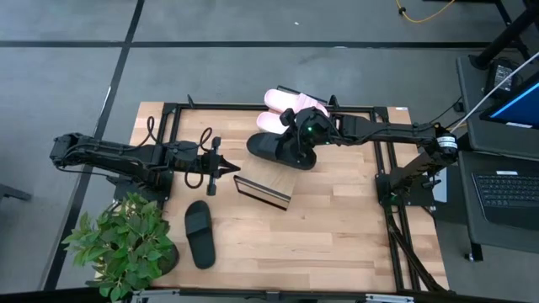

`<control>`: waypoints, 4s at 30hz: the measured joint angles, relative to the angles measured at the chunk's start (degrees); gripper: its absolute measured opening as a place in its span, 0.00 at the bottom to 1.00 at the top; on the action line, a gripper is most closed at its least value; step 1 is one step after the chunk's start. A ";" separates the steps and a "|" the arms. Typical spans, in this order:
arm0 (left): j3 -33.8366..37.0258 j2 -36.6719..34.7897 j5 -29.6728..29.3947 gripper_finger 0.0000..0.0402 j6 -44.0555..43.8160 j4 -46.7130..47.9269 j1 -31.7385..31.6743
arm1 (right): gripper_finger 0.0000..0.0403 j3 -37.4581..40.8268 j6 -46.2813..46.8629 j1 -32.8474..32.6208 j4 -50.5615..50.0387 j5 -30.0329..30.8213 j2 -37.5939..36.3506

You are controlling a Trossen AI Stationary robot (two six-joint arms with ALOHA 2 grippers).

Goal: Pick and place slides into the shelf
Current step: Put the right black slide on the shelf, then put the black slide on the shelf

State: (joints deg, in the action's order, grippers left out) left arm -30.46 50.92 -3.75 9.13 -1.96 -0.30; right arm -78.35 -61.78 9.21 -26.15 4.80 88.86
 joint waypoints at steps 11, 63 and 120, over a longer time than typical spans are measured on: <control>0.00 0.00 -0.01 0.00 0.02 -0.01 0.01 | 0.12 -0.01 0.13 0.13 -1.81 0.04 0.00; 0.02 0.00 0.00 0.00 0.01 0.29 0.00 | 0.14 -0.05 -1.40 1.11 -0.82 8.07 3.98; 0.02 0.00 0.00 0.00 -0.20 1.71 0.00 | 0.42 -1.85 9.13 0.07 -7.79 9.13 3.98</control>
State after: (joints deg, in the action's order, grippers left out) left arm -30.44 50.92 -3.75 8.93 -0.25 -0.30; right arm -80.20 -52.65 9.28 -33.94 13.93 92.84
